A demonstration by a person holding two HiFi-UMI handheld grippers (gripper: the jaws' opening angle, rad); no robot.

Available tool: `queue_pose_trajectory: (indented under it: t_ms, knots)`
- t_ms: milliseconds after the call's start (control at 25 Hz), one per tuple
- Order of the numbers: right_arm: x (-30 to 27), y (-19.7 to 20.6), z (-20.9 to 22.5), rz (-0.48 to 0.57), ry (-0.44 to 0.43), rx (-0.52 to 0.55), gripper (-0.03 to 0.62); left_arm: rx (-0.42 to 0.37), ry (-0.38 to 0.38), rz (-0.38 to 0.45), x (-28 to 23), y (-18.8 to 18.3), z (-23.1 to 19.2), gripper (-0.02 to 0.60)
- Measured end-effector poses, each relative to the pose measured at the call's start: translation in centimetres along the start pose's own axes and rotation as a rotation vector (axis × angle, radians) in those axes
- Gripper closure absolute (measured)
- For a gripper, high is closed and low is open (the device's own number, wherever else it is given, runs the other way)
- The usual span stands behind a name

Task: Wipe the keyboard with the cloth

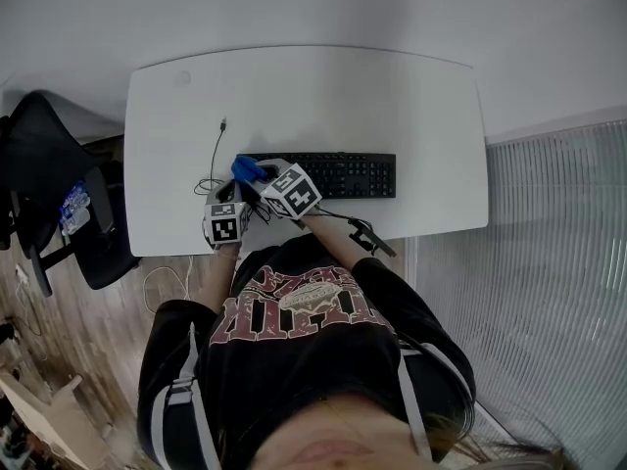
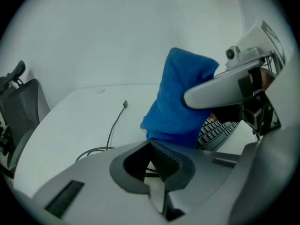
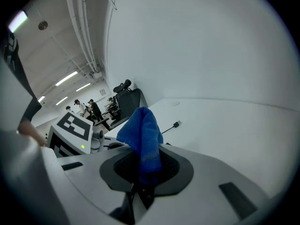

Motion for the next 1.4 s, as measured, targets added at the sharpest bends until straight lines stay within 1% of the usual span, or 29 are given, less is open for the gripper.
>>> queue_pose_trajectory:
  t_ms: [160,360,760,1200,1400]
  knots:
    - [-0.9,1.2,-0.1,-0.064,0.026,0.045,0.530,0.001,0.000,0.000,0.0,0.0,-0.1,0.548]
    - [-1.0,2.2,0.1,-0.111,0.050,0.081,0.530,0.001,0.001,-0.002,0.1,0.0,0.1,0.548]
    - [0.2,2.9,1.2,-0.108,0.096,0.060,0.530,-0.004,-0.006,-0.001,0.1,0.0,0.1,0.548]
    - [2.7,4.2,2.4,-0.087,0.144,0.011,0.530,-0.006,-0.025,0.006,0.2,0.0,0.3,0.549]
    - [3.6,4.5,2.8,-0.088,0.159,-0.007,0.530,-0.002,-0.026,-0.006,-0.1,0.1,0.0,0.549]
Point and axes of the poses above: the fingertips, and each gripper's own axes: x backward along the fingers, z to its right, y out of its underside, the point moved 9 cm from there along x, backward along the fingers, and after that the axes turned 13 degrees about -y, right-handed, at the moved point
